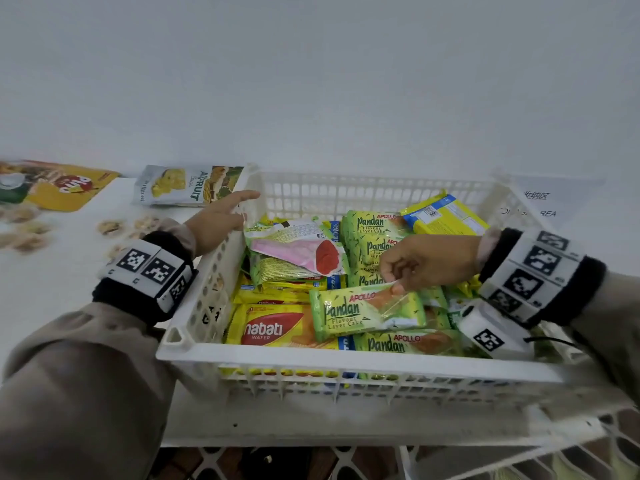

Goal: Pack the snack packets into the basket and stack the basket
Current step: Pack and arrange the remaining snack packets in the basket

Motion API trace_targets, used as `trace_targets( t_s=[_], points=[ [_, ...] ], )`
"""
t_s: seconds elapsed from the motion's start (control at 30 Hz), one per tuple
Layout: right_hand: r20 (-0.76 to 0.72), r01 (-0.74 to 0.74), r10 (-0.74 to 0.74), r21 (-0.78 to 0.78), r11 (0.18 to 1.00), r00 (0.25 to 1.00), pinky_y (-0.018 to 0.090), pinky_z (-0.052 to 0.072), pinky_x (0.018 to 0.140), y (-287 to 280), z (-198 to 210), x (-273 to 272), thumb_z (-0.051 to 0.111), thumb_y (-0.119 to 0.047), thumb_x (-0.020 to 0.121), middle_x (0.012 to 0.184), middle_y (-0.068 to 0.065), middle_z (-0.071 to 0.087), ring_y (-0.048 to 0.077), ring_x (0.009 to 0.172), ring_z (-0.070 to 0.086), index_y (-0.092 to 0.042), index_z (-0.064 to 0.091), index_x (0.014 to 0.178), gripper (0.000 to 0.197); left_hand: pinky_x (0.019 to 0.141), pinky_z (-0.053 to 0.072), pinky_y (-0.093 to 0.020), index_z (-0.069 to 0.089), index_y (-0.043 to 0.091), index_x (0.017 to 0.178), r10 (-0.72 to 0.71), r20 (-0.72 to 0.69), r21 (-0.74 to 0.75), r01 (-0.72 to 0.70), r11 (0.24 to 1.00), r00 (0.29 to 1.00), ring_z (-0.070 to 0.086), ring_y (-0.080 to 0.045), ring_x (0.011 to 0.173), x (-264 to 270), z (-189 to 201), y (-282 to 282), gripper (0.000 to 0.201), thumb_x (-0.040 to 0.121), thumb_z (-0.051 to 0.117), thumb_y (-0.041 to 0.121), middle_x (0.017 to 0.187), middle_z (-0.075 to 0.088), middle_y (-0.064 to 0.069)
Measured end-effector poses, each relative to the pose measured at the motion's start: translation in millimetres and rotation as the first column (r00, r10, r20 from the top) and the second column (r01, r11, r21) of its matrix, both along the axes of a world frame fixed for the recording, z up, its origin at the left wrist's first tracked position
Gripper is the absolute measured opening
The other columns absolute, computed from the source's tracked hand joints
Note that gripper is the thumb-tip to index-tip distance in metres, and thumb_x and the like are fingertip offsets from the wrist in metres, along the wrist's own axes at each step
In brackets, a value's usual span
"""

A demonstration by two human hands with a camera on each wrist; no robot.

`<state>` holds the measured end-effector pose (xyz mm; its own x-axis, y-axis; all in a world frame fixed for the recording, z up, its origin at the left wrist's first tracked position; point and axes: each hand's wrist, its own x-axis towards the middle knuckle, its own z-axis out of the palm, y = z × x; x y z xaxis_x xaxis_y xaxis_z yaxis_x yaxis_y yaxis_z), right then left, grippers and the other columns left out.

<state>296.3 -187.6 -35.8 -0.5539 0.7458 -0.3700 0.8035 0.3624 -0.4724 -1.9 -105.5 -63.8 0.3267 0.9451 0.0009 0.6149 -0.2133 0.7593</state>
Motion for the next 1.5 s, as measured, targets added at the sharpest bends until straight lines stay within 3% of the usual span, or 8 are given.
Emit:
trace_targets(
  t_s=[0.17,0.33,0.57,0.8,0.97,1.1,1.33,1.5],
  points=[
    [0.116,0.05,-0.037,-0.11,0.993,0.993,0.016,0.032,0.052,0.6,2.5,18.7,0.065,-0.006,0.083,0.059,0.002,0.052,0.009,0.05,0.038,-0.021,0.049,0.072,0.025,0.099,0.024,-0.024,0.036,0.019,0.139,0.001,-0.001,0.003,-0.001,1.0,1.0,0.026,-0.018,0.137,0.0,0.7,0.8,0.059,0.087,0.036,-0.009,0.148,0.032,-0.003],
    [0.398,-0.019,0.001,0.041,0.999,0.917,0.007,0.032,0.046,-2.9,-10.5,15.6,0.062,-0.002,0.077,0.056,-0.012,0.048,-0.009,0.043,0.046,-0.024,0.043,0.059,0.035,0.1,0.024,-0.025,0.037,0.019,0.139,0.004,-0.022,0.002,-0.003,1.0,1.0,0.027,-0.018,0.136,-0.2,0.3,1.3,0.058,0.088,0.035,-0.008,0.149,0.03,-0.004],
    [0.601,-0.056,-0.016,0.1,0.993,0.799,0.018,0.034,0.053,-2.7,-3.7,16.6,0.061,-0.007,0.077,0.06,-0.013,0.044,-0.001,0.054,0.038,-0.028,0.041,0.058,0.034,0.1,0.023,-0.024,0.037,0.019,0.138,-0.003,-0.005,-0.004,0.003,1.0,1.0,0.026,-0.019,0.137,-0.3,0.2,0.7,0.058,0.087,0.035,-0.009,0.149,0.031,-0.005],
    [0.35,0.272,-0.389,0.339,0.901,0.852,0.027,0.039,0.074,-3.9,28.0,27.3,0.069,-0.027,0.079,0.073,-0.01,0.05,0.013,0.073,0.049,-0.027,0.054,0.082,0.015,0.101,0.021,-0.024,0.037,0.019,0.138,-0.005,0.005,-0.004,0.005,1.0,1.0,0.024,-0.019,0.138,-0.2,-0.2,-0.4,0.059,0.087,0.035,-0.009,0.149,0.03,-0.005],
    [0.451,0.464,-0.629,0.43,0.775,0.633,0.031,0.039,0.087,12.6,22.1,52.1,0.06,-0.056,0.079,0.122,0.012,0.054,0.027,0.112,0.051,-0.011,0.029,0.139,0.08,0.102,0.022,-0.025,0.037,0.019,0.138,-0.002,0.014,-0.009,0.002,1.0,1.0,0.024,-0.019,0.138,0.3,0.6,-0.7,0.059,0.086,0.035,-0.009,0.149,0.03,-0.005],
    [0.529,0.485,-0.646,0.427,0.763,0.55,0.033,0.045,0.079,17.6,-3.5,49.4,0.07,-0.063,0.064,0.121,0.018,0.051,0.031,0.109,0.054,-0.007,0.012,0.141,0.111,0.102,0.021,-0.025,0.037,0.018,0.138,0.003,0.023,-0.013,-0.002,1.0,1.0,0.023,-0.019,0.138,0.4,1.0,-1.9,0.059,0.087,0.035,-0.009,0.149,0.029,-0.004],
    [0.446,0.5,-0.688,0.476,0.724,0.572,0.031,0.04,0.07,12.9,-5.4,40.6,0.072,-0.046,0.072,0.121,0.018,0.038,0.034,0.101,0.054,-0.005,0.033,0.125,0.077,0.1,0.021,-0.023,0.039,0.018,0.137,0.008,0.032,-0.029,-0.007,1.0,0.999,0.024,-0.019,0.137,-1.1,-0.1,-0.7,0.058,0.085,0.036,-0.01,0.148,0.031,-0.006],
    [0.295,0.468,-0.692,0.558,0.685,0.659,0.029,0.037,0.064,9.9,10.1,49.0,0.069,-0.032,0.075,0.08,0.006,0.046,0.027,0.078,0.048,-0.004,0.046,0.111,0.051,0.099,0.021,-0.022,0.04,0.017,0.136,-0.001,0.045,-0.036,0.003,0.999,0.999,0.025,-0.019,0.137,-1.4,-1.2,0.1,0.057,0.086,0.037,-0.009,0.149,0.03,-0.007]
  ],
)
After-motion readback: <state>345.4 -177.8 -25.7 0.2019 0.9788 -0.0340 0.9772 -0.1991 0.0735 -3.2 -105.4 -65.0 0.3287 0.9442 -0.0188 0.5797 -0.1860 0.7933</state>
